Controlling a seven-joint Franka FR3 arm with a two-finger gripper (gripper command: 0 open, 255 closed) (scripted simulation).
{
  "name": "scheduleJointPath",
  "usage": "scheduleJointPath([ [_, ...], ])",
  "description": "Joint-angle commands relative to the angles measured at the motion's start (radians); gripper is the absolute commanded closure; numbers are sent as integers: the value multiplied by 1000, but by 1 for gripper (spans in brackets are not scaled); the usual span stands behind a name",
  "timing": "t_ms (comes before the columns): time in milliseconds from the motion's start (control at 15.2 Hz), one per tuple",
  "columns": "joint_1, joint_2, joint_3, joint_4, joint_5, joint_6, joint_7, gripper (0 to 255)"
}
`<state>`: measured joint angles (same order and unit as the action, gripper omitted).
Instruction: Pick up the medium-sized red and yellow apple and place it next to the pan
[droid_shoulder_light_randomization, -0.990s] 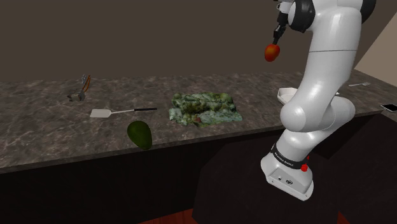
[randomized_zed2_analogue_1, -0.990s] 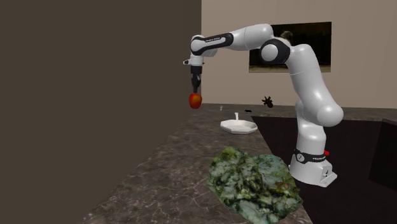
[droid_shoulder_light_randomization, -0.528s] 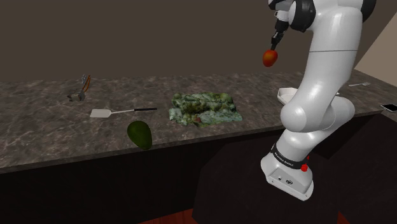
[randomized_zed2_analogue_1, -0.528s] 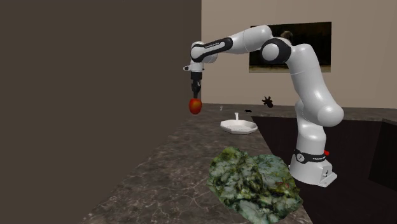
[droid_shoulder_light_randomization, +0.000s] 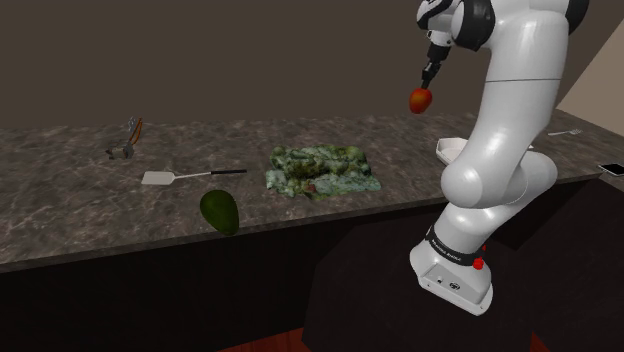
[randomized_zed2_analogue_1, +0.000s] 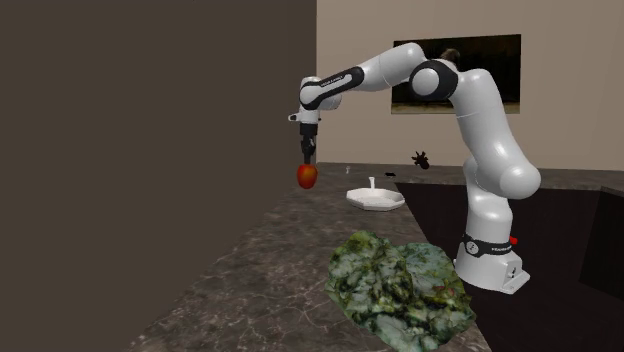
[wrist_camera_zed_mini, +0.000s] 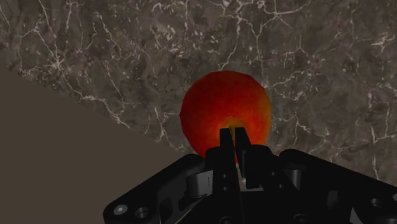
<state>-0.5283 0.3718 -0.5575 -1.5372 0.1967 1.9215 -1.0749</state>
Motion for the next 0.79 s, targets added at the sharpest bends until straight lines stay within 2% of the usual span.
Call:
scheduleJointPath([
  [0,0,4,1,-21,3,25,-3,255],
  [726,-1,40,15,-119,30,153,-21,255],
])
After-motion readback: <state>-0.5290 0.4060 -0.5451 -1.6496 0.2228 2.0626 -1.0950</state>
